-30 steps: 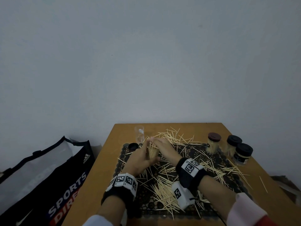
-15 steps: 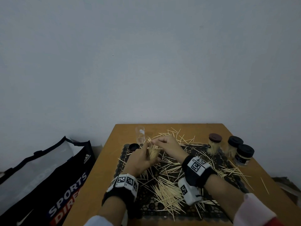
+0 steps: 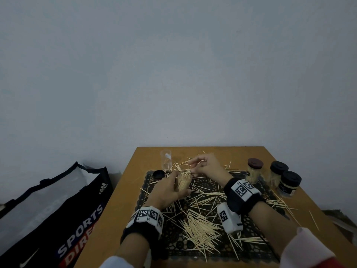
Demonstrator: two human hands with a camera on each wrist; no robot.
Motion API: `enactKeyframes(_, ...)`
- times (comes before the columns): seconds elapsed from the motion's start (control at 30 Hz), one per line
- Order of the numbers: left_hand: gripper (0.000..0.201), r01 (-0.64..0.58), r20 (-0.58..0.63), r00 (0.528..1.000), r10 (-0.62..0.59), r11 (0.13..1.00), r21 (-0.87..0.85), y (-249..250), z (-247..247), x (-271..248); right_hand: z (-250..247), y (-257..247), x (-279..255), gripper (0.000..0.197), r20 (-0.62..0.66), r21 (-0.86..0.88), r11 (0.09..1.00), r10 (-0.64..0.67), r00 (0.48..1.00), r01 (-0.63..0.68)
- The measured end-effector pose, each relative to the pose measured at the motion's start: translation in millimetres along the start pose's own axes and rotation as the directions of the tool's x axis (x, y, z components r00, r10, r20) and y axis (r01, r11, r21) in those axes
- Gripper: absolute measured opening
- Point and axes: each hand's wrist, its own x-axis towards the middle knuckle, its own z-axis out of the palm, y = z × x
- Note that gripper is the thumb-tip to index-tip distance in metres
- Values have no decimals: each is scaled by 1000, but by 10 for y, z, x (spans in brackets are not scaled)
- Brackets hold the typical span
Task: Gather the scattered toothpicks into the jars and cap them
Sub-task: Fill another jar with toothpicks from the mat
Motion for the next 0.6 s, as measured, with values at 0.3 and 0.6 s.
enactKeyframes(0.3, 70, -86, 1, 996, 86, 996, -32, 40, -27, -22, 144, -110, -21, 18, 23, -191, 967, -165, 986, 167)
enactKeyframes(0.6, 69, -97, -7, 995, 96, 993, -73, 38, -12, -14, 206, -16, -63, 23, -116, -63, 977, -209, 971, 203)
